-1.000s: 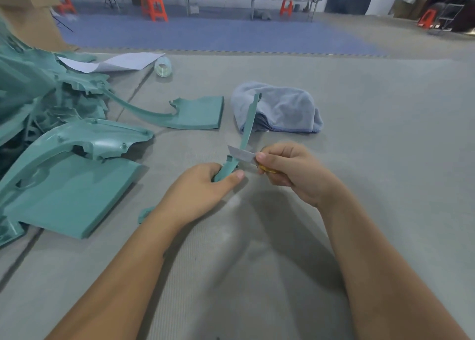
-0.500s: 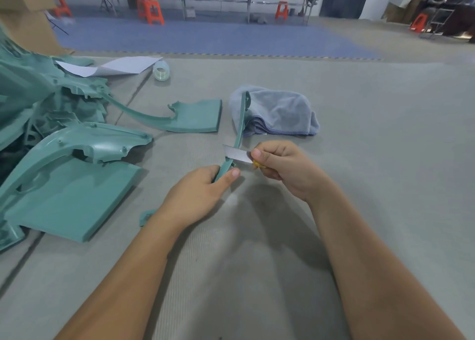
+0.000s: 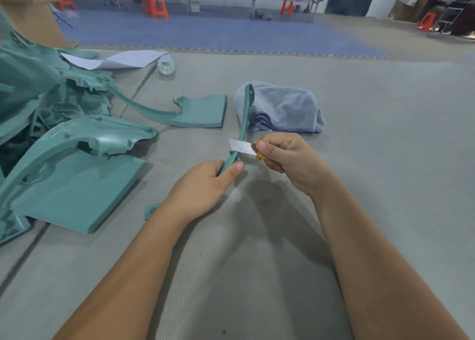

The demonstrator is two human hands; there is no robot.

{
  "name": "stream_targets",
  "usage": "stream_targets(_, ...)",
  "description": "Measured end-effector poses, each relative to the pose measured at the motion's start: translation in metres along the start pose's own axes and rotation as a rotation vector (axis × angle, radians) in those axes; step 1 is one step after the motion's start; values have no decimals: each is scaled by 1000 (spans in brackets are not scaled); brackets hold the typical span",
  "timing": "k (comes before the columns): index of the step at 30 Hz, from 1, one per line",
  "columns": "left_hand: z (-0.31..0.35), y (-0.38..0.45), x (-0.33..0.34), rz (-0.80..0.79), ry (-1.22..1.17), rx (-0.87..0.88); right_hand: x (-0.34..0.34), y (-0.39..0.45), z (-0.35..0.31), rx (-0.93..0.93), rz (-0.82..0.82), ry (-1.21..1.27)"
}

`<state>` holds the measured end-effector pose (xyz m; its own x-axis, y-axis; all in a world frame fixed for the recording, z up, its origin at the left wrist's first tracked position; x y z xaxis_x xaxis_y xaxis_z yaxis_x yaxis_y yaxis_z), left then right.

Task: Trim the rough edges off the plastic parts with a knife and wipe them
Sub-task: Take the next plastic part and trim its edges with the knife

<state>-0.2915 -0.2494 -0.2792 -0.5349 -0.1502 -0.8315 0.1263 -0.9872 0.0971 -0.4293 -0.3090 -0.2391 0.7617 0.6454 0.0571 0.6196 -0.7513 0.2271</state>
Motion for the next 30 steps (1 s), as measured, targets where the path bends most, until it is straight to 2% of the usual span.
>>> stream_targets(3,1,-1,-1,-1,18,4,-2,1,-2,-32,31,-2)
stream_targets(6,2,-4,2,-36,114,1,-36,-1,-12,-114,243,98)
stream_targets(9,1,-5,3,-47,145,-8,-60,-7,-16,-130,295,52)
stream_targets(13,1,-3,3,-59,112,-9,-54,-10,-13,-93,220,135)
stream_targets(18,0,-2,3,-55,118,-3,-7,-5,-8,-11,-52,156)
stream_targets(23,1,-2,2,-33,142,12,-1,-3,1,28,-34,41)
stream_targets(30,3,-5,-1,3,165,12,4,5,-2,20,-108,67)
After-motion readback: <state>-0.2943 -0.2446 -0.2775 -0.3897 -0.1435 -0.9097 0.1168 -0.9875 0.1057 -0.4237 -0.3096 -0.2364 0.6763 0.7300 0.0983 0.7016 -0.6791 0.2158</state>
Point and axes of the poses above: each hand's wrist, its own y-axis towards the middle knuckle, its own x-axis out of the palm, z = x × y, the point moved 9 cm from there along y, towards the middle knuckle, and after that the axes turned 15 degrees about y, right-handed, at the moved point
